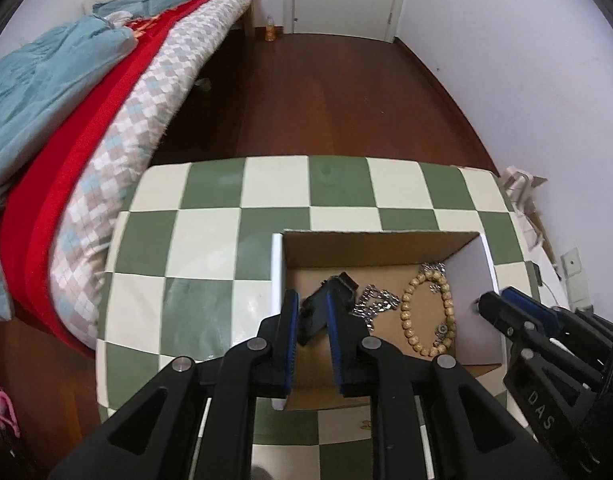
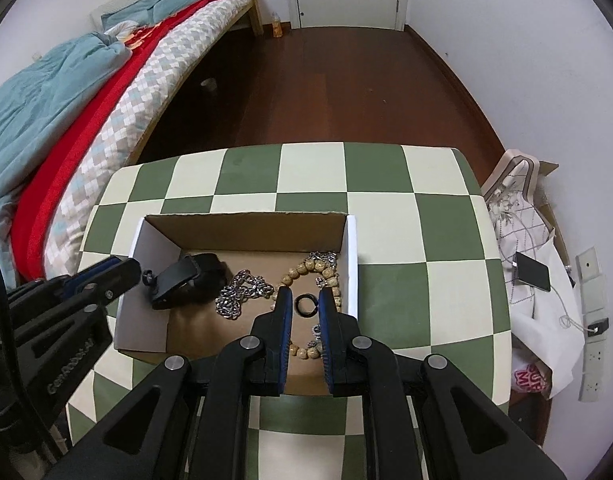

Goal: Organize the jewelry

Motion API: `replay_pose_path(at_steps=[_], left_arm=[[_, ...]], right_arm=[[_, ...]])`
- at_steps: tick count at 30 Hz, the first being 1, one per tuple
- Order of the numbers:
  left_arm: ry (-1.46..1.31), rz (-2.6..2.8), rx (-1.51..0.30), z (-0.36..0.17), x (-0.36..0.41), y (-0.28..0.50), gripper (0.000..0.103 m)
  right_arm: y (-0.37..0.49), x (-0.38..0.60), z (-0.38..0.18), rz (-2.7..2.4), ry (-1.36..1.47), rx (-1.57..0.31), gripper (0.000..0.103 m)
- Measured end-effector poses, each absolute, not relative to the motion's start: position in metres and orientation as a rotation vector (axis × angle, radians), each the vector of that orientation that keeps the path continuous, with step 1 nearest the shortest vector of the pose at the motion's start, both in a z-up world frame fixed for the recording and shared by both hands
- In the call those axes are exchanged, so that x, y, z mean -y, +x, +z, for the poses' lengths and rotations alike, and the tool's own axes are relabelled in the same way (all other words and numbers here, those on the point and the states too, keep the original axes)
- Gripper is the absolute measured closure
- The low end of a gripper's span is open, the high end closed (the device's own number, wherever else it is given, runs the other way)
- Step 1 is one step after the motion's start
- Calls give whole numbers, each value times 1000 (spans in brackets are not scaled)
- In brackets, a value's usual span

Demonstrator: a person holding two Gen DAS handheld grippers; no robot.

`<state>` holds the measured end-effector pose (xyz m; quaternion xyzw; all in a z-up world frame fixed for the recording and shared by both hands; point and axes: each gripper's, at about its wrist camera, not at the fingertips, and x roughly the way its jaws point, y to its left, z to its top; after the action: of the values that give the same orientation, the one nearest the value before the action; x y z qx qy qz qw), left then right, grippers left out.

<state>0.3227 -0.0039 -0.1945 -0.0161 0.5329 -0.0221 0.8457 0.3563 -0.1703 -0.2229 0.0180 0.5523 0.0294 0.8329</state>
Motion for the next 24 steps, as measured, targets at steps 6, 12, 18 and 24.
replay_pose_path(at_steps=[6,12,18,24], left_arm=[[-2,32,-1083,-180,-3,319,14],[-1,63,-1061,-171,-12,313,1],[-3,92,-1025,-152,-17,297,0],[-8,123,-964,-120,-28,262,0]], right_arm=[[352,174,-212,33,20,-1162,31],[346,186,-204,-27,14,-1174,6],[330,192,-196,-70,11,-1168,2],[300,197,-167,-96,18,-1119,2]])
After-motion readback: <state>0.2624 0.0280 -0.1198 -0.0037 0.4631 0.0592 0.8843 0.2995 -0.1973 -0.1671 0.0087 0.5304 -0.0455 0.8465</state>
